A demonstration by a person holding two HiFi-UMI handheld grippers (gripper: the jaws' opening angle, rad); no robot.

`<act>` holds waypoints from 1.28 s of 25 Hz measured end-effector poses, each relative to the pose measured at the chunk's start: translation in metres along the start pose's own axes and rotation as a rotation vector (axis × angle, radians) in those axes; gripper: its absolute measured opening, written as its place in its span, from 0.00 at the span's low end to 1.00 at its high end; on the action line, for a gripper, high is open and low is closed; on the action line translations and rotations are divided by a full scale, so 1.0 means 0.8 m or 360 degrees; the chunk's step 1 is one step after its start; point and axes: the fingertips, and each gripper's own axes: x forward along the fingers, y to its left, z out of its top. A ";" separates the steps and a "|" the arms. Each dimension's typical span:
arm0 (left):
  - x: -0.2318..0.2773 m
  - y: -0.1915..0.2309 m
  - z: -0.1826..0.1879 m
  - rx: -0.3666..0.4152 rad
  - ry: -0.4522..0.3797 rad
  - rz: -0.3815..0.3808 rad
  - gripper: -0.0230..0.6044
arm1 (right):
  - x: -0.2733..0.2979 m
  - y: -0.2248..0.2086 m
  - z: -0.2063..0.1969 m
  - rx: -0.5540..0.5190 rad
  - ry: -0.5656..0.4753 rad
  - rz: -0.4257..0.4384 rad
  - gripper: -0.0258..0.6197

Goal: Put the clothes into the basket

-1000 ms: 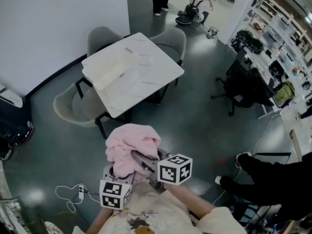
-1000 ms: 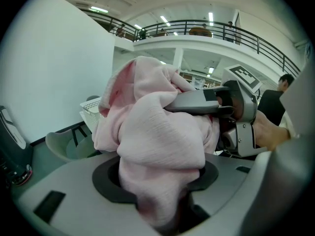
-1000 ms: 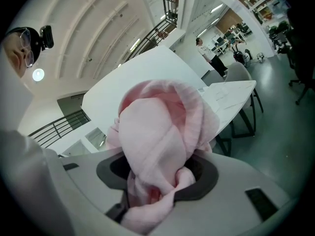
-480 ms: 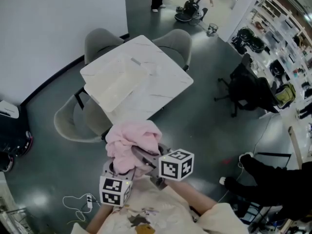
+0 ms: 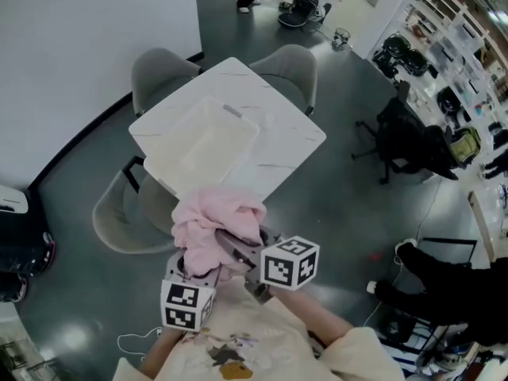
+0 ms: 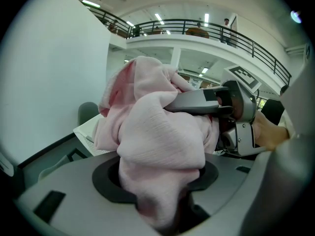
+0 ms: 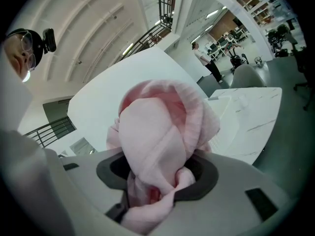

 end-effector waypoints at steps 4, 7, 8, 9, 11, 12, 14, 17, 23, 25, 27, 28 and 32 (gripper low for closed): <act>0.011 0.021 0.007 -0.0017 -0.0001 -0.0019 0.42 | 0.022 -0.006 0.009 0.0005 0.0010 -0.0020 0.37; 0.021 0.035 0.018 -0.0013 -0.0009 -0.0030 0.42 | 0.036 -0.012 0.022 0.0003 0.0009 -0.0029 0.37; 0.023 0.039 0.022 -0.0013 -0.0010 -0.0031 0.42 | 0.041 -0.013 0.026 0.0000 0.0010 -0.0030 0.37; 0.025 0.044 0.026 -0.0014 -0.0012 -0.0030 0.42 | 0.046 -0.013 0.031 -0.0004 0.0012 -0.0029 0.37; 0.029 0.051 0.035 -0.0024 -0.0016 -0.0027 0.42 | 0.053 -0.014 0.041 -0.0010 0.0021 -0.0026 0.37; 0.031 0.053 0.039 -0.0030 -0.0020 -0.0023 0.42 | 0.056 -0.016 0.046 -0.0015 0.0026 -0.0023 0.37; 0.039 0.059 0.046 -0.0036 -0.0028 -0.0014 0.42 | 0.062 -0.022 0.054 -0.0024 0.0035 -0.0016 0.37; 0.055 0.074 0.055 -0.0048 -0.0031 0.0000 0.42 | 0.079 -0.033 0.067 -0.0025 0.0050 -0.0005 0.37; 0.080 0.092 0.077 -0.0072 -0.0025 0.0018 0.42 | 0.101 -0.052 0.093 -0.0025 0.0084 0.0016 0.37; 0.085 0.101 0.080 -0.0086 -0.0018 0.0019 0.42 | 0.111 -0.055 0.097 -0.0020 0.0102 0.0015 0.37; 0.089 0.110 0.085 -0.0102 -0.0013 0.0023 0.42 | 0.121 -0.058 0.102 -0.0015 0.0119 0.0018 0.37; 0.092 0.114 0.087 -0.0110 -0.0010 0.0025 0.42 | 0.126 -0.060 0.105 -0.0012 0.0126 0.0020 0.37; 0.101 0.128 0.093 -0.0149 0.0006 0.0037 0.42 | 0.143 -0.066 0.113 -0.0001 0.0170 0.0032 0.37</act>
